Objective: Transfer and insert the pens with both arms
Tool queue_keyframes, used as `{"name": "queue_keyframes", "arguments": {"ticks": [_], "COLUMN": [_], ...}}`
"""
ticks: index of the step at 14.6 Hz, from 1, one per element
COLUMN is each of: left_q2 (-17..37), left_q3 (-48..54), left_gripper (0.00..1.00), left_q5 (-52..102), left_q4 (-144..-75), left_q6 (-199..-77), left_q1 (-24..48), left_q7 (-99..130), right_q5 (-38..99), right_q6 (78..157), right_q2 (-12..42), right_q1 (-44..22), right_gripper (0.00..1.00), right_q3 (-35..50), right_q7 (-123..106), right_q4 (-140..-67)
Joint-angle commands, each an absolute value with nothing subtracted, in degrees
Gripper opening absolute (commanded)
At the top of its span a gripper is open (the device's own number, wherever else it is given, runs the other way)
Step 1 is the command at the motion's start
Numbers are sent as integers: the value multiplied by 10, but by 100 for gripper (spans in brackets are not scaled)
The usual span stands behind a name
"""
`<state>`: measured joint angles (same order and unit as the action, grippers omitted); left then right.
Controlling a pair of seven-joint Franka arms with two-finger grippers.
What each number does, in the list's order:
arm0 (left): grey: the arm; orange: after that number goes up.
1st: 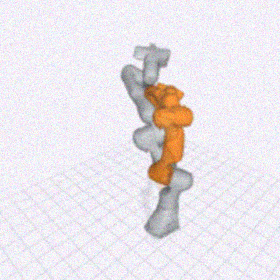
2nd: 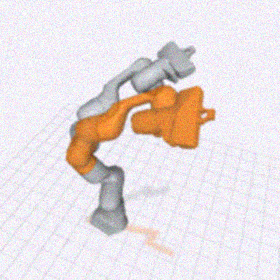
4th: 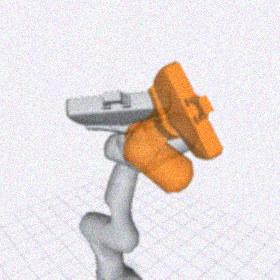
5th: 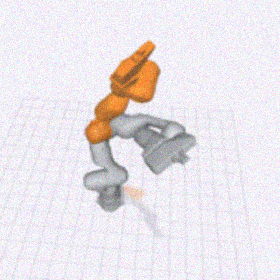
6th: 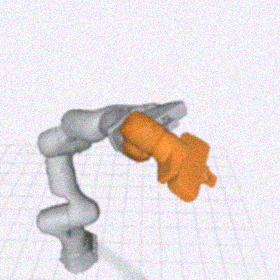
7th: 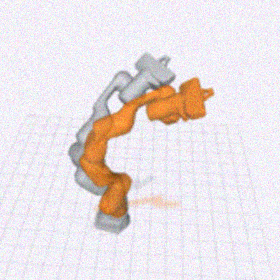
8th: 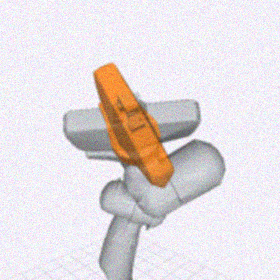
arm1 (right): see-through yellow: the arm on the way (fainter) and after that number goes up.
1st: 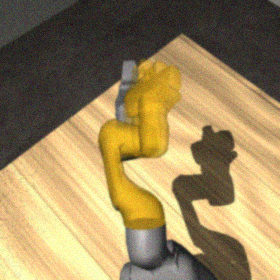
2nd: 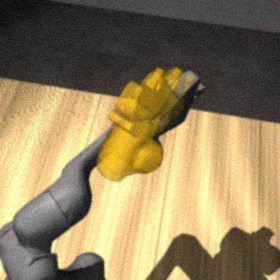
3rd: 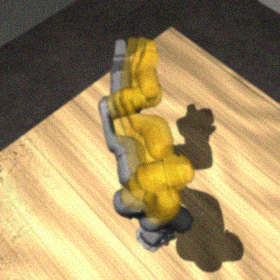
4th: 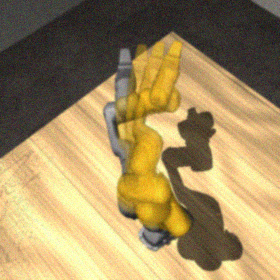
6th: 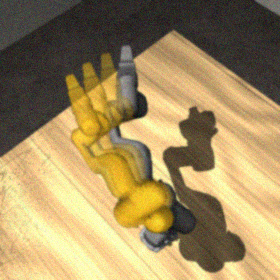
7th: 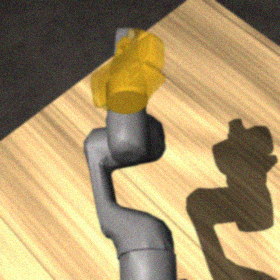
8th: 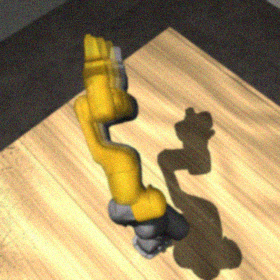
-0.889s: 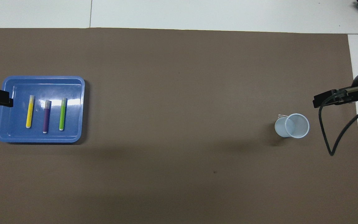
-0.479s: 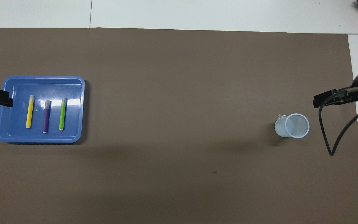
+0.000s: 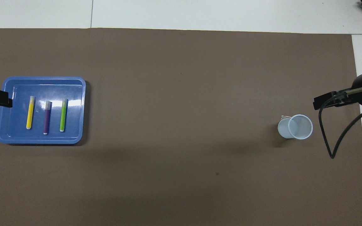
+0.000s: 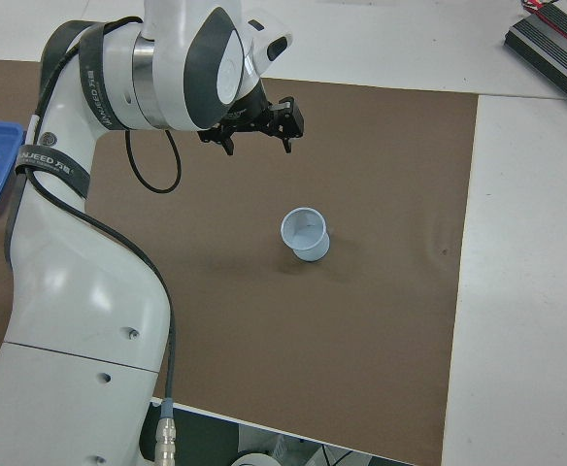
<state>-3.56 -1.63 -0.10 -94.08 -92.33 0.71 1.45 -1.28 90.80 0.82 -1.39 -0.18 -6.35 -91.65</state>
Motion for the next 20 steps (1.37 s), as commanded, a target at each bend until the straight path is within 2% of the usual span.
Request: {"name": "queue_keyframes", "arguments": {"ticks": [1,10,14,16,18,20], "left_q2": [-48,-54,-54,-54,-54,-54], "left_q3": [-22,-23,-22,-22,-22,-22], "left_gripper": [100,100,100,100,100,100], "left_q5": [4,4,4,4,4,4], "left_q4": [-941,-946,-946,-946,-946,-946], "left_q6": [-923,-916,-916,-915,-916,-915], "left_q1": [14,10,10,10,10,11], "left_q7": [14,18,18,18,18,21], "right_q5": [-11,-6,28,28,29,46], "right_q6": [904,916,1006,1020,1037,1090], "right_q2": [-3,-35,-36,-46,-67,-84], "right_q1": [-7,-21,-37,-68,-103,-127], "right_gripper": [100,100,100,100,100,100], "right_q3": [3,8,9,8,9,9], "right_q7": [-77,-94,-97,-89,-88,-87], "right_q4": [-926,-991,-1012,-1034,-1076,-1125]}}
